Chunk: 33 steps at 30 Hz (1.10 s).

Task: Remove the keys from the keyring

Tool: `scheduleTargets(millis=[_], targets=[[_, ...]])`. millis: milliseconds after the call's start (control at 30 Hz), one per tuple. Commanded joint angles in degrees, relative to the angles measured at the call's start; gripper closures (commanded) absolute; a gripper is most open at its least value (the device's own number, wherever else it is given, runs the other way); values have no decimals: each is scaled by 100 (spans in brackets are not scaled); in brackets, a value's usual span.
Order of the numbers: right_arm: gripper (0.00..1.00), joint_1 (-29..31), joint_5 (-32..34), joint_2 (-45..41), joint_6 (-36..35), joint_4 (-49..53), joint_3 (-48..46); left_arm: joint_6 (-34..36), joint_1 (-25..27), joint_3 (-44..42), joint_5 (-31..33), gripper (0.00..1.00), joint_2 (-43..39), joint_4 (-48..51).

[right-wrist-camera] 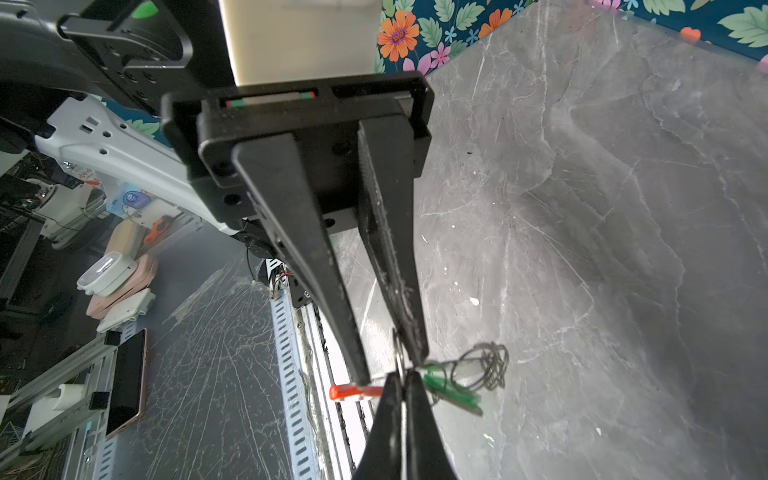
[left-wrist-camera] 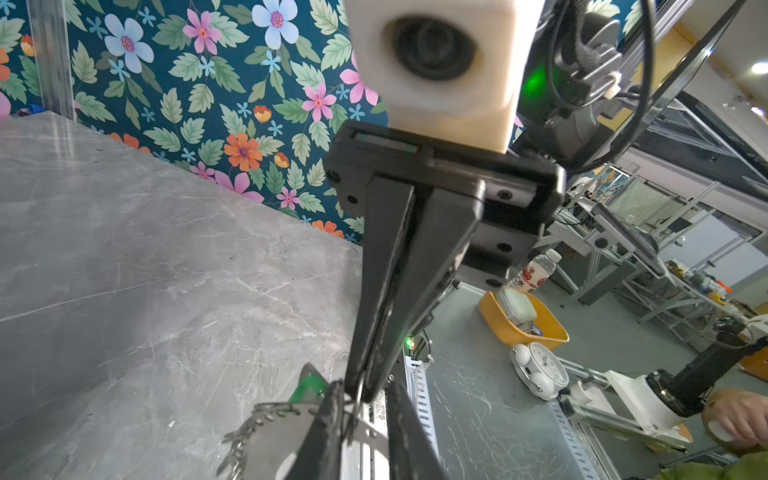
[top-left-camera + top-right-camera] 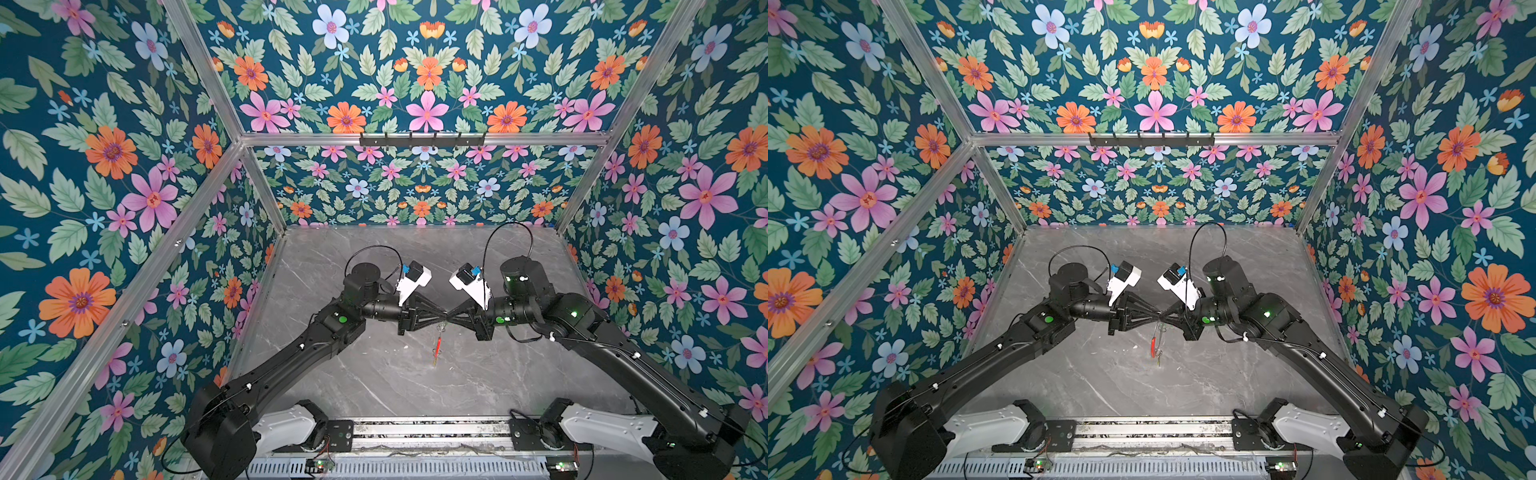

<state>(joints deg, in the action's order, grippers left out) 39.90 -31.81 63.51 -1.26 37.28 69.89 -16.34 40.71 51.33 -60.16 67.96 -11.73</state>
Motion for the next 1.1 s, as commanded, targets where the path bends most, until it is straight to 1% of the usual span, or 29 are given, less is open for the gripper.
scheduleTargets(millis=[0,133,267,333,367,433,467,500,567,667,700,733,833,967,1067], targets=[[100,-4,132,8,-28,-232,16,166,9,-22,-156,83,-55,16],[100,-7,100,39,-5,-262,26,184,16,-35,-95,88,-73,-14],[100,-1,52,22,110,-438,-13,191,11,-77,-21,100,-97,-124],[100,-2,50,-33,181,-581,-58,203,12,-146,99,100,-143,-244],[98,-4,37,-86,227,-681,-105,211,9,-177,188,100,-185,-291],[78,-2,136,-286,348,-1028,-278,263,14,-249,292,100,-286,-358],[69,-6,214,-422,399,-1236,-408,271,3,-279,326,100,-345,-401],[64,-1,275,-575,456,-1478,-559,286,5,-303,354,100,-398,-433],[60,0,433,-854,581,-1970,-879,319,4,-333,365,100,-471,-462],[58,-1,874,-1272,755,-2658,-1391,351,0,-365,373,100,-557,-486],[55,0,923,-1375,797,-2838,-1556,346,7,-377,374,100,-570,-521],[53,-1,856,-1438,810,-2913,-1650,344,4,-389,365,100,-591,-557],[51,-1,245,-1440,703,-2843,-1741,286,0,-448,339,100,-672,-742],[47,0,-82,-1532,721,-2995,-1995,250,6,-537,269,100,-810,-981],[44,0,-446,-1564,702,-3028,-2080,131,7,-593,86,100,-855,-1208]])
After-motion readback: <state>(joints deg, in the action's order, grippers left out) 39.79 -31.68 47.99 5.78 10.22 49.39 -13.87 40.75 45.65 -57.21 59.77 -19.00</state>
